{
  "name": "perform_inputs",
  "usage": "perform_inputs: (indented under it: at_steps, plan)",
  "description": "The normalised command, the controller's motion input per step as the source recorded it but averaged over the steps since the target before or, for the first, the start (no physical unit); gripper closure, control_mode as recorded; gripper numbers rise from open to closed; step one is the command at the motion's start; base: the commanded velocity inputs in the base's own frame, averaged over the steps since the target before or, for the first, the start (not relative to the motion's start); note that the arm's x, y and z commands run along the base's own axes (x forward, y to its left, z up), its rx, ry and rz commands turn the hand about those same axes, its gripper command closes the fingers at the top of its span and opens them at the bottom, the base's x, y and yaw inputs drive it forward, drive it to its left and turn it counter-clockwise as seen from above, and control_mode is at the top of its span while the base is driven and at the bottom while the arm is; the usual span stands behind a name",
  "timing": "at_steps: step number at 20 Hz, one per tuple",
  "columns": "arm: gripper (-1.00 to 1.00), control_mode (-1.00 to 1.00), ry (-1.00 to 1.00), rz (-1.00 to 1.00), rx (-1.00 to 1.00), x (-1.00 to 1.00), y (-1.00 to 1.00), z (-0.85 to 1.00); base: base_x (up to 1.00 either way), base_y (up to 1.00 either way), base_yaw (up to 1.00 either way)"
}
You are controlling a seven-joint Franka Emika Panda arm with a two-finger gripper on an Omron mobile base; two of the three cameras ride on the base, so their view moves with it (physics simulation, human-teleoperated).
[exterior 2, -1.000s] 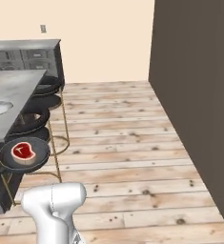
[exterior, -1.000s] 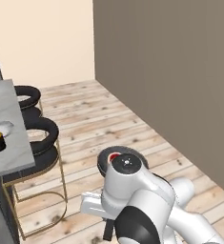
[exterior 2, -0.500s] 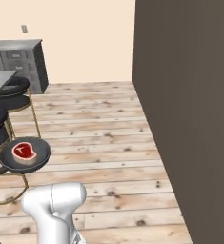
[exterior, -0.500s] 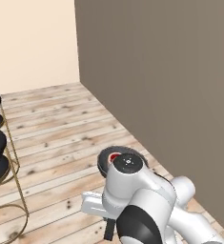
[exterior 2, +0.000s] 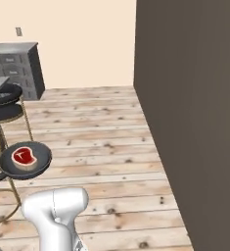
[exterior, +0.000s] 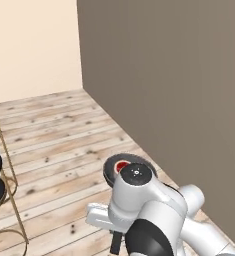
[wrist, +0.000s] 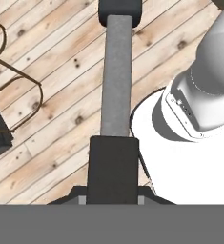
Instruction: Pick up the pan with the steak in it and place it on the dining table. Then place the steak on the plate.
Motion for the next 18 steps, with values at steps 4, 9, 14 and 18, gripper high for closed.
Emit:
perform_inputs:
  at_steps: [4,9,14,18]
  plan:
    - [1.00,1.00,0.00,0.00,0.00,0.00,0.00,0.00,1.00,0.15,-0.05]
    - [1.00,1.00,0.00,0.00,0.00,0.00,0.00,0.00,1.00,0.16,-0.05]
    - [1.00,1.00,0.00,0.00,0.00,0.00,0.00,0.00,1.00,0.18,-0.06]
    - [1.00,1.00,0.00,0.00,0.00,0.00,0.00,0.00,1.00,0.19,-0.06]
